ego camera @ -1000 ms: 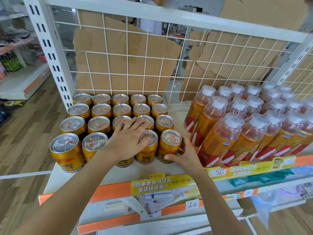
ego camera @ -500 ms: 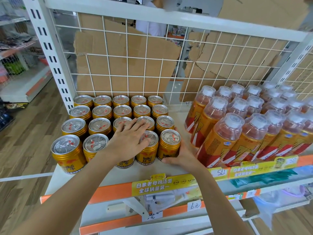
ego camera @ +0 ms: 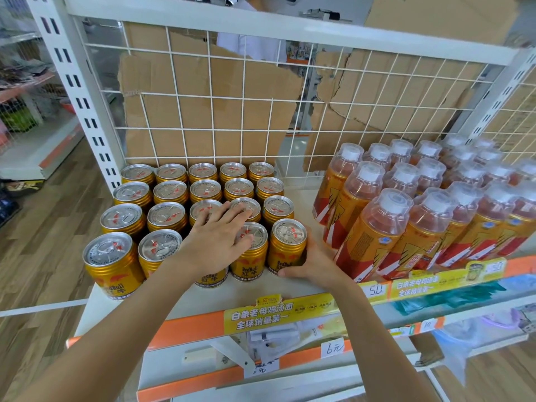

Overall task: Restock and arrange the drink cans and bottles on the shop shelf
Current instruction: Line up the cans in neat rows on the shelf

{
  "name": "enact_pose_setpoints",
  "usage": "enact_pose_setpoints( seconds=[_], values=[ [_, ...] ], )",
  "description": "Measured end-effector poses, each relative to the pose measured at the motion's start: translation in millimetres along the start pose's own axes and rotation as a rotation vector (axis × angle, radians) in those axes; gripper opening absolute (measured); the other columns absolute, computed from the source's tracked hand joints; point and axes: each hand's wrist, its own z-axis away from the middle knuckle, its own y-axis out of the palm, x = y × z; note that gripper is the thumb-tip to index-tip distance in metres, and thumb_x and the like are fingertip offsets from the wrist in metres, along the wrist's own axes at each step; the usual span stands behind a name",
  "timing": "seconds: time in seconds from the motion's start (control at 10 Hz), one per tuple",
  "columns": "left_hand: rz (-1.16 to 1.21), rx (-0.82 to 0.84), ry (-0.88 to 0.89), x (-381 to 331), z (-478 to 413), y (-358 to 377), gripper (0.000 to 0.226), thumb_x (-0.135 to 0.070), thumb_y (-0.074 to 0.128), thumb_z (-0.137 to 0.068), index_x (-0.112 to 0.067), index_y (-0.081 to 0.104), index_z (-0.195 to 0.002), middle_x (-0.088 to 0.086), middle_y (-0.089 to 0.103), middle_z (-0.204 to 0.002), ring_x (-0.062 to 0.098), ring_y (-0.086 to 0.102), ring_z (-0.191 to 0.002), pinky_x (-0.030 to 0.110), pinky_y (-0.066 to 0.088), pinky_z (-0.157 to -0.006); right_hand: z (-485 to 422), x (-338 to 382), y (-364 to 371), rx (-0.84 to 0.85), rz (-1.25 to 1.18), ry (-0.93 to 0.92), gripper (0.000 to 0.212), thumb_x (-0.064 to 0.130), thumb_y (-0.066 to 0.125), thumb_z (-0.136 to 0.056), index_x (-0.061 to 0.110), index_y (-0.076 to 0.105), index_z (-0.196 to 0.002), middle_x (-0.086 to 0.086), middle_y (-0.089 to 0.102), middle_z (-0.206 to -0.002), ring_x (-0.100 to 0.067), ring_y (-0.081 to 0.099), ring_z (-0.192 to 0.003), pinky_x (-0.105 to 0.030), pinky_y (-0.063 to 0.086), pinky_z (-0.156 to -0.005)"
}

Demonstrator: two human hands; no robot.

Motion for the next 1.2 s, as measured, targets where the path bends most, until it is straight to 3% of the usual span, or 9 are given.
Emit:
enact_pose_setpoints(
  seconds=[0.1,0.2,0.3,0.5,0.7,0.8,0.9,1.0,1.2],
  values=[
    [0.01,-0.001,0.0,-0.3,0.2,-0.7,0.092,-0.064,-0.01,-0.066,-0.03,0.009,-0.149,-0.01,0.003,-0.158,0.012,-0.005,-0.145,0.042,-0.003,-0.116,5.4,3.0,3.6,-0.078,0.079,-0.015,0.095,0.015,0.087,-0.062,0.018,0.027,-0.135,0.017,0.04,-0.114,-0.002,0.036,-0.111,-0.003,0.032,-0.089],
    [0.003,0.001,-0.001,-0.2,0.5,-1.1,0.093,-0.064,-0.011,-0.065,-0.03,0.008,-0.15,-0.01,0.002,-0.158,0.012,-0.005,-0.145,0.042,-0.002,-0.116,6.7,4.0,8.8,-0.114,0.078,0.03,0.095,0.018,0.088,-0.059,0.019,0.03,-0.134,0.01,0.042,-0.118,-0.006,0.04,-0.114,-0.029,0.038,-0.103],
    [0.004,0.0,0.0,0.1,0.0,-0.6,0.093,-0.064,-0.011,-0.066,-0.03,0.008,-0.15,-0.01,0.002,-0.158,0.012,-0.006,-0.145,0.042,-0.002,-0.116,7.6,3.9,8.7,-0.096,0.056,0.046,0.095,0.018,0.088,-0.059,0.019,0.032,-0.135,0.005,0.047,-0.13,-0.013,0.043,-0.121,-0.033,0.04,-0.104],
    [-0.004,-0.009,-0.002,0.5,0.3,0.6,0.092,-0.064,-0.011,-0.066,-0.03,0.008,-0.15,-0.01,0.003,-0.158,0.012,-0.005,-0.144,0.041,-0.002,-0.116,12.6,2.7,9.7,-0.108,0.045,0.013,0.09,0.015,0.084,-0.065,0.023,0.033,-0.138,0.012,0.048,-0.123,-0.003,0.043,-0.115,-0.024,0.037,-0.102],
    [-0.001,-0.016,-0.004,0.1,0.4,0.1,0.091,-0.064,-0.01,-0.067,-0.03,0.009,-0.149,-0.01,0.004,-0.158,0.012,-0.004,-0.144,0.041,-0.002,-0.115,17.5,5.6,8.5,-0.096,0.062,0.017,0.101,0.011,0.082,-0.069,0.022,0.019,-0.147,0.015,0.041,-0.129,0.0,0.037,-0.119,-0.023,0.033,-0.107],
    [-0.002,-0.013,-0.007,-0.1,0.5,-0.2,0.091,-0.063,-0.01,-0.066,-0.03,0.008,-0.149,-0.011,0.004,-0.157,0.012,-0.004,-0.144,0.041,-0.002,-0.115,19.8,9.7,8.3,-0.097,0.162,-0.012,0.113,0.017,0.083,-0.068,0.022,0.005,-0.149,0.019,0.026,-0.131,0.007,0.02,-0.118,-0.004,0.011,-0.093],
    [0.003,-0.012,-0.007,-0.3,0.9,-0.3,0.091,-0.064,-0.01,-0.066,-0.03,0.009,-0.149,-0.011,0.004,-0.157,0.012,-0.004,-0.144,0.041,-0.002,-0.115,20.3,12.4,7.7,-0.12,0.177,-0.023,0.113,0.018,0.083,-0.068,0.023,0.004,-0.149,0.01,0.027,-0.147,0.004,0.019,-0.125,-0.004,0.01,-0.088],
    [0.007,-0.007,-0.008,0.1,0.5,-0.3,0.091,-0.064,-0.01,-0.066,-0.031,0.009,-0.149,-0.011,0.004,-0.158,0.012,-0.004,-0.144,0.041,-0.002,-0.115,21.1,13.3,7.9,-0.113,0.195,-0.023,0.108,0.016,0.082,-0.069,0.021,0.009,-0.149,0.005,0.029,-0.149,0.009,0.017,-0.114,0.002,0.008,-0.084],
    [0.018,0.001,-0.003,-0.2,1.5,-0.7,0.092,-0.064,-0.009,-0.066,-0.03,0.009,-0.149,-0.01,0.005,-0.158,0.012,-0.004,-0.145,0.041,-0.002,-0.115,21.2,11.4,8.5,-0.12,0.224,-0.004,0.1,0.019,0.081,-0.071,0.021,0.017,-0.147,0.004,0.038,-0.145,-0.008,0.03,-0.132,-0.005,0.013,-0.091]
  ],
)
